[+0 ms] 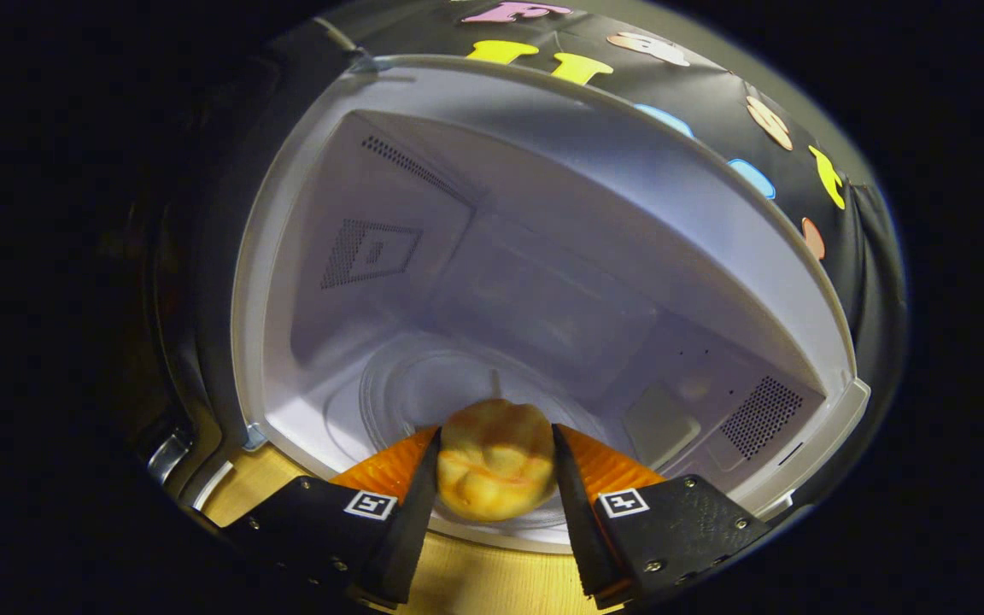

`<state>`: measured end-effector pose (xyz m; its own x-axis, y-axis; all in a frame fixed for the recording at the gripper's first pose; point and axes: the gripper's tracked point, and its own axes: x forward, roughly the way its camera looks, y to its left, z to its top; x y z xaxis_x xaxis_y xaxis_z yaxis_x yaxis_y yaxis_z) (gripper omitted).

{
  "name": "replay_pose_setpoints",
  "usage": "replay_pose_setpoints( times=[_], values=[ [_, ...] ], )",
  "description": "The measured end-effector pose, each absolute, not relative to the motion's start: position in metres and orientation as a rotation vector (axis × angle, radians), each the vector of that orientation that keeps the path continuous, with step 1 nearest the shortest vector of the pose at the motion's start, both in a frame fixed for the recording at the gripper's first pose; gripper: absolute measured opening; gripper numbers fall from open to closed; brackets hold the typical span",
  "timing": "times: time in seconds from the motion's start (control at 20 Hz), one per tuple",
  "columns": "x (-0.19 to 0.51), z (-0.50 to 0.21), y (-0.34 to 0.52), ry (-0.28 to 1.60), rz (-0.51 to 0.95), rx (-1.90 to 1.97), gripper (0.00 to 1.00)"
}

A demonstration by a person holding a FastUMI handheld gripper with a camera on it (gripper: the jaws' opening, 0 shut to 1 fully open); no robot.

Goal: Open the microwave, put the food inside, and close the microwave door.

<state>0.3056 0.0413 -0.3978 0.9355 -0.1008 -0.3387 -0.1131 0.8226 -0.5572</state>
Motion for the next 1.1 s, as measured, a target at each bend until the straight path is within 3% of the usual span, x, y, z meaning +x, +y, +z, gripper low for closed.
replay_pose_setpoints(
  times=[0.1,0.45,0.6,0.9,1.1],
  values=[
    [0.313,-0.397,0.038,0.351,-0.023,-0.629,0.79],
    [0.319,-0.395,0.028,0.354,-0.083,-0.648,0.83],
    [0.32,-0.389,0.025,0.339,-0.1,-0.672,0.92],
    [0.309,-0.378,0.024,0.325,-0.088,-0.628,0.93],
    [0.276,-0.353,0.028,0.319,-0.004,-0.49,0.93]
  ],
)
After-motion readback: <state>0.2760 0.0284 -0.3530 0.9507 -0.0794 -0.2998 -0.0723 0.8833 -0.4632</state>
